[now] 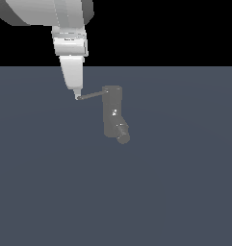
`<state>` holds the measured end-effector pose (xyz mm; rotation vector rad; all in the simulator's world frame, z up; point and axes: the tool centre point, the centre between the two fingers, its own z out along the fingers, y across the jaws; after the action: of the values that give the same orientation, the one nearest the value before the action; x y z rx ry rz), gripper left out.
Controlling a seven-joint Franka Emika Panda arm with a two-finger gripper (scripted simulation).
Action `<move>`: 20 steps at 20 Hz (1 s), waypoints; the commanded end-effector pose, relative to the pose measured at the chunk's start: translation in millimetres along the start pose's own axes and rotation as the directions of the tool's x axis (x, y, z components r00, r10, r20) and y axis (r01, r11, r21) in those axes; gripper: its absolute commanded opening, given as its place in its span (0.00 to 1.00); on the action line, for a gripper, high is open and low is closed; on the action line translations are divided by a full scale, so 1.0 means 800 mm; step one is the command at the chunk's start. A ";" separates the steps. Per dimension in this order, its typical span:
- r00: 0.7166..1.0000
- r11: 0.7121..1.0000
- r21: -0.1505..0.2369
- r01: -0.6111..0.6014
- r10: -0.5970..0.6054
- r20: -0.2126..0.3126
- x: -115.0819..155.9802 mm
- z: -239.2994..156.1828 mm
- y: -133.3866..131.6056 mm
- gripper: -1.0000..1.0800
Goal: Turn on the faucet by rotating a designated handle.
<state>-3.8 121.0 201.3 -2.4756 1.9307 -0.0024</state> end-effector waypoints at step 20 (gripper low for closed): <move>1.000 1.000 -0.002 0.001 -0.001 0.000 0.069 0.000 0.070 0.00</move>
<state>-40.6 65.7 201.3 -2.4848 1.9155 -0.0016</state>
